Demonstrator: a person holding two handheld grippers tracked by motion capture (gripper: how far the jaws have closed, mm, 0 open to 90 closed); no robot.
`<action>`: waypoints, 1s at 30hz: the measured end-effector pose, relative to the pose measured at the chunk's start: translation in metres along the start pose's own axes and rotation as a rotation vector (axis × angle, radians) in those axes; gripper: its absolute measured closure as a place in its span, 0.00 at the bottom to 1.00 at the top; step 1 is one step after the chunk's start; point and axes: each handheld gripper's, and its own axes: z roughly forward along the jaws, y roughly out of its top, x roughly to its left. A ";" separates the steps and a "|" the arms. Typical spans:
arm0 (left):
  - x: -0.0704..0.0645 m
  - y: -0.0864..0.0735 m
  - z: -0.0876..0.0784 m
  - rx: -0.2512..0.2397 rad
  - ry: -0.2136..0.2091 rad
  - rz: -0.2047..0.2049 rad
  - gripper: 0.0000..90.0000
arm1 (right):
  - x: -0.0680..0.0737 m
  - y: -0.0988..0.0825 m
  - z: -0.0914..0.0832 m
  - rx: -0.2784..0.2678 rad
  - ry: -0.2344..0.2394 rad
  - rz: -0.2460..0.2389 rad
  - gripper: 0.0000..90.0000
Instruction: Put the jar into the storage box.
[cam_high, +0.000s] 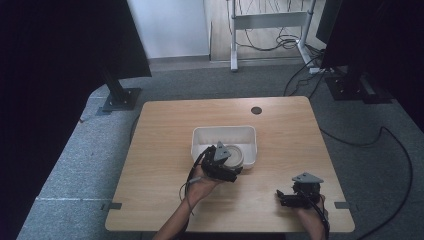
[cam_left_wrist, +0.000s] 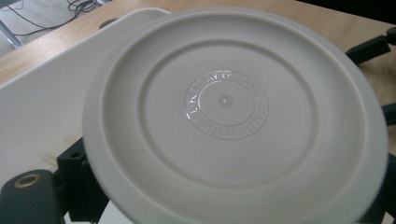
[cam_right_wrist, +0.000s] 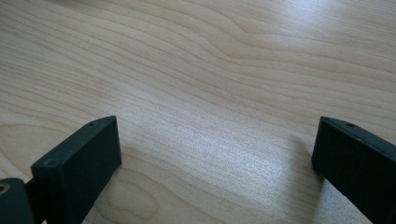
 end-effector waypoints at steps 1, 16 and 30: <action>0.002 0.001 0.001 -0.001 0.004 0.001 0.11 | 0.000 0.000 0.000 0.000 0.000 0.000 0.01; 0.021 0.005 0.019 -0.005 0.058 -0.048 0.11 | 0.000 0.000 0.000 0.000 0.000 0.000 0.01; 0.033 0.001 0.042 0.013 0.121 -0.095 0.11 | 0.000 0.000 0.000 0.000 0.000 0.001 0.01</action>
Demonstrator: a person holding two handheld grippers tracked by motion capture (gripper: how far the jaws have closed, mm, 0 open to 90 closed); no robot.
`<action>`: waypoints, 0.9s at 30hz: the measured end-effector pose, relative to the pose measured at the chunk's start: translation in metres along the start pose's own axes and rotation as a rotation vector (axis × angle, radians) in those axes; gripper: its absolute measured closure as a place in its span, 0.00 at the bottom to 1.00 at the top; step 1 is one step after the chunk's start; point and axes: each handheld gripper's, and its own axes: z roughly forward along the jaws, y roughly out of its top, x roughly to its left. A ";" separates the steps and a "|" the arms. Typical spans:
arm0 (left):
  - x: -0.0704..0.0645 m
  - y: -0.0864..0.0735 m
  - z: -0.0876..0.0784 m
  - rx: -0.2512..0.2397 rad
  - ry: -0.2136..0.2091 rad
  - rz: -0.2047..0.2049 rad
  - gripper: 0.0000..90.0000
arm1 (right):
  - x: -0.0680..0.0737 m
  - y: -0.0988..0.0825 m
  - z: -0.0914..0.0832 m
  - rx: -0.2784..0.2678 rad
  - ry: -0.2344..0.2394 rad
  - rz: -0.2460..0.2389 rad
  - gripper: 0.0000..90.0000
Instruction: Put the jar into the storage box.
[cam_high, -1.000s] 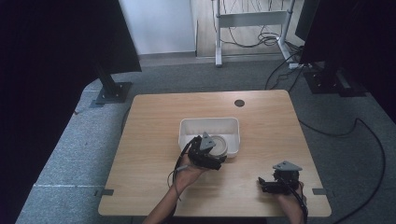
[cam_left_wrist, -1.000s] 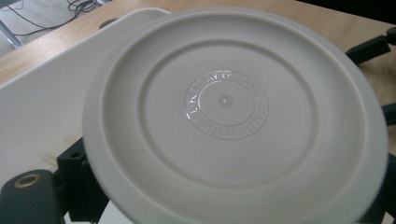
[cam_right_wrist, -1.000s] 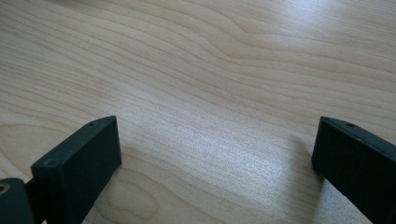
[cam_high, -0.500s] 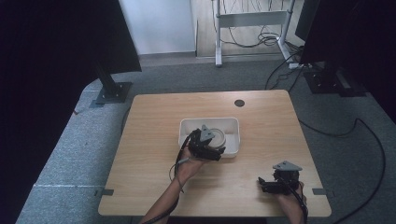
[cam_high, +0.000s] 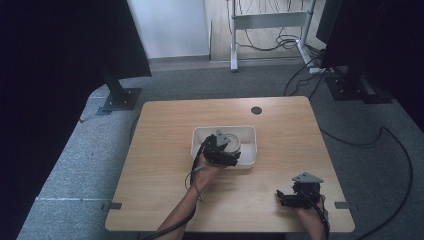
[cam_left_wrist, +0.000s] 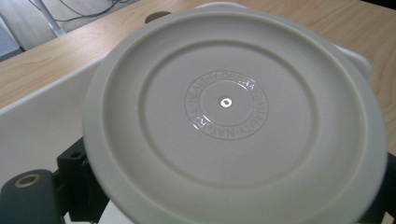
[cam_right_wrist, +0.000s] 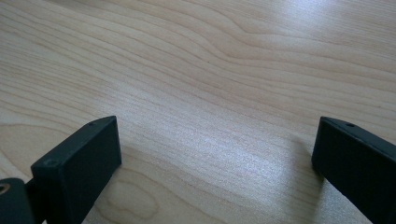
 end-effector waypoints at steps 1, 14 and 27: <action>0.000 -0.001 0.001 0.001 0.004 -0.004 0.11 | 0.000 0.000 0.000 0.000 0.000 0.000 0.01; -0.001 -0.007 0.020 0.036 0.034 -0.023 0.11 | 0.000 0.000 0.000 0.000 0.000 0.000 0.01; -0.002 -0.015 0.030 0.060 0.048 -0.070 0.11 | 0.000 0.000 0.000 0.000 0.000 0.000 0.01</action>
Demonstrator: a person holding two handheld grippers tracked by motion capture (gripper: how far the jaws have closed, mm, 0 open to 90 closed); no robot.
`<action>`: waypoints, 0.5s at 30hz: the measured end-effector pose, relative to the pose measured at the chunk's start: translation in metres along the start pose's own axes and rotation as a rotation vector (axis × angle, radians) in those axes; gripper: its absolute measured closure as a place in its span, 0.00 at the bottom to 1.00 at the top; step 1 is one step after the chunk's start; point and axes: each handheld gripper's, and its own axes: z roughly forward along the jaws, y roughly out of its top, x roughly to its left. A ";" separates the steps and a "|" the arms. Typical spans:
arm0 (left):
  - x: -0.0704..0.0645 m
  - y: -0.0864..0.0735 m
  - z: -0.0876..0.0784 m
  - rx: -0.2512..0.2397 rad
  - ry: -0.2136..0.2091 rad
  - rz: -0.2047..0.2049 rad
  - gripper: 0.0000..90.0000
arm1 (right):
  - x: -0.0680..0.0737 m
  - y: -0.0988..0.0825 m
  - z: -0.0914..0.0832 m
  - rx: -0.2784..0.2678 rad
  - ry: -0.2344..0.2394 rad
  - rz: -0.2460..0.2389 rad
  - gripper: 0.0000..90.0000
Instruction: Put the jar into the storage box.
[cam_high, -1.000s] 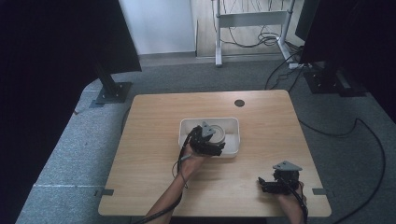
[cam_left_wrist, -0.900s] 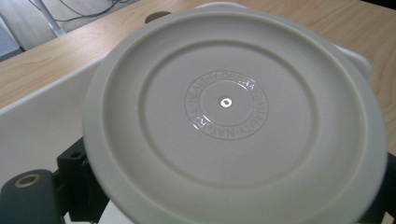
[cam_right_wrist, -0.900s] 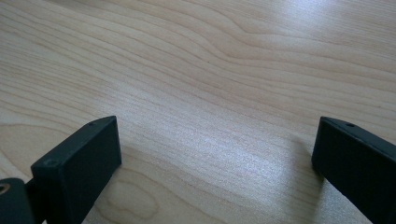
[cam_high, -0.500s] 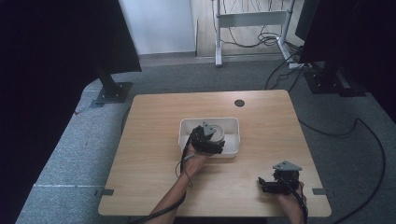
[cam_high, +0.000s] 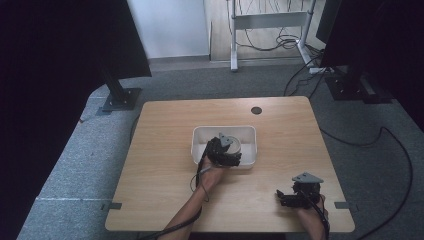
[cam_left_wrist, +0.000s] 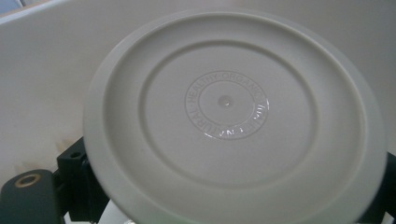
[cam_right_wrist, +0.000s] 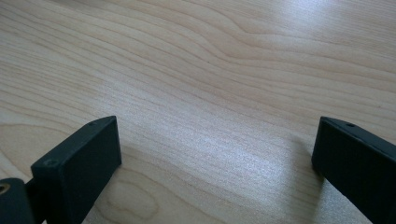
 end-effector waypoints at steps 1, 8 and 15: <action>0.000 0.000 0.000 0.000 0.001 -0.001 0.11 | 0.000 0.000 0.000 0.000 0.000 0.000 0.01; 0.003 0.000 0.001 0.009 -0.013 -0.037 0.11 | 0.000 0.000 0.000 0.000 0.000 0.000 0.01; 0.005 0.001 0.000 0.002 -0.012 -0.052 0.05 | 0.000 0.000 0.000 0.000 0.000 0.000 0.01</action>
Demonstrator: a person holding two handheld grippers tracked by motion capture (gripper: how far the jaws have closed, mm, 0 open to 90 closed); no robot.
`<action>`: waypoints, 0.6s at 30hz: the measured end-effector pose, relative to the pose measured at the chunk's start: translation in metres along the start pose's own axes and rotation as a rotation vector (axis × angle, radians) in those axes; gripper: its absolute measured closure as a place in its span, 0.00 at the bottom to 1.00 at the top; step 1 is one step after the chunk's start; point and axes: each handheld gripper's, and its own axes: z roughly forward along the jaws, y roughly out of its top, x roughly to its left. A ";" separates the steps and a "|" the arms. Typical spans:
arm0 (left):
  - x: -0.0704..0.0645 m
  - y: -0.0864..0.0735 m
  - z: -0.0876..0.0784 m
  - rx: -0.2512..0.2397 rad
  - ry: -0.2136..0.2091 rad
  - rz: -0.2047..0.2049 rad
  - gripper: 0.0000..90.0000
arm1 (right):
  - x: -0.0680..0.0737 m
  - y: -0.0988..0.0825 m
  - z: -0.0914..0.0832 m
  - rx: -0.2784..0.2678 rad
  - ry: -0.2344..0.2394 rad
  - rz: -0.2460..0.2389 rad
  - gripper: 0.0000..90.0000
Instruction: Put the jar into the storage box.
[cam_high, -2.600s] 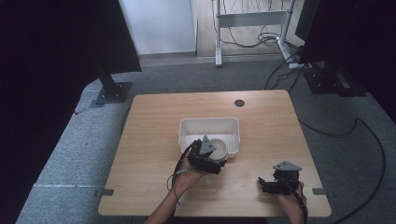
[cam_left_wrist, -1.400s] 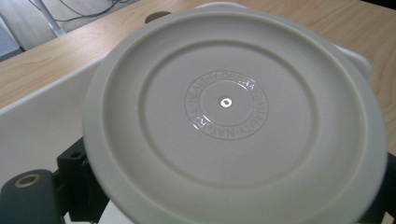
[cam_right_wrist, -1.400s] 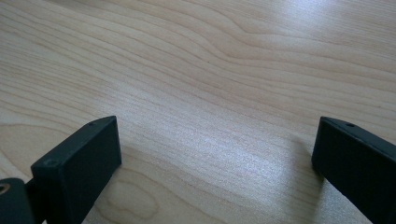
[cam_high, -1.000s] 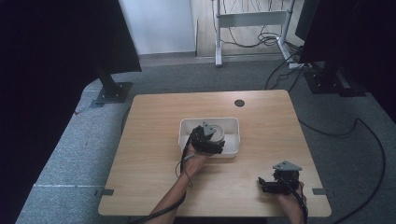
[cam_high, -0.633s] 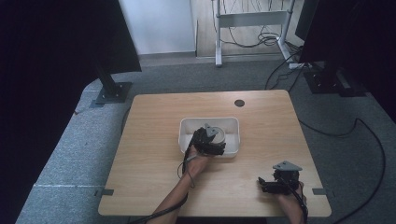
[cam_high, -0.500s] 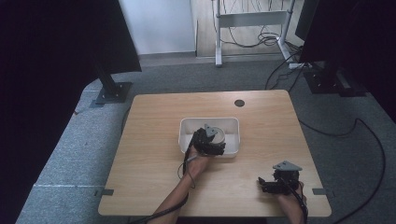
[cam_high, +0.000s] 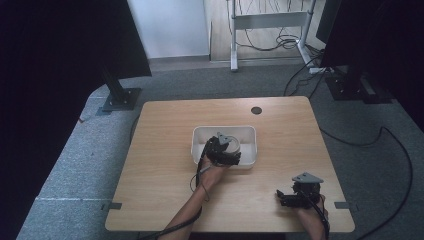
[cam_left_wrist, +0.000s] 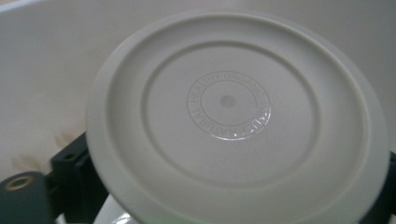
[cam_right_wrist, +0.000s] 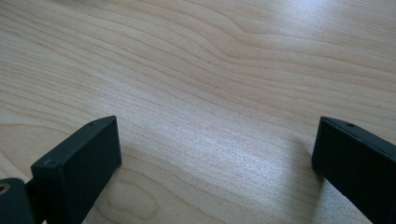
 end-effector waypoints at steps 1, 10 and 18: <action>0.000 0.000 -0.001 -0.002 0.001 -0.003 0.04 | 0.000 0.000 0.000 0.000 0.000 0.000 0.01; -0.004 0.001 -0.005 0.006 -0.005 0.029 0.03 | 0.000 0.000 0.000 0.000 0.000 0.000 0.01; -0.004 0.001 -0.013 -0.002 0.005 0.041 0.03 | 0.000 0.000 0.000 0.000 0.000 0.000 0.01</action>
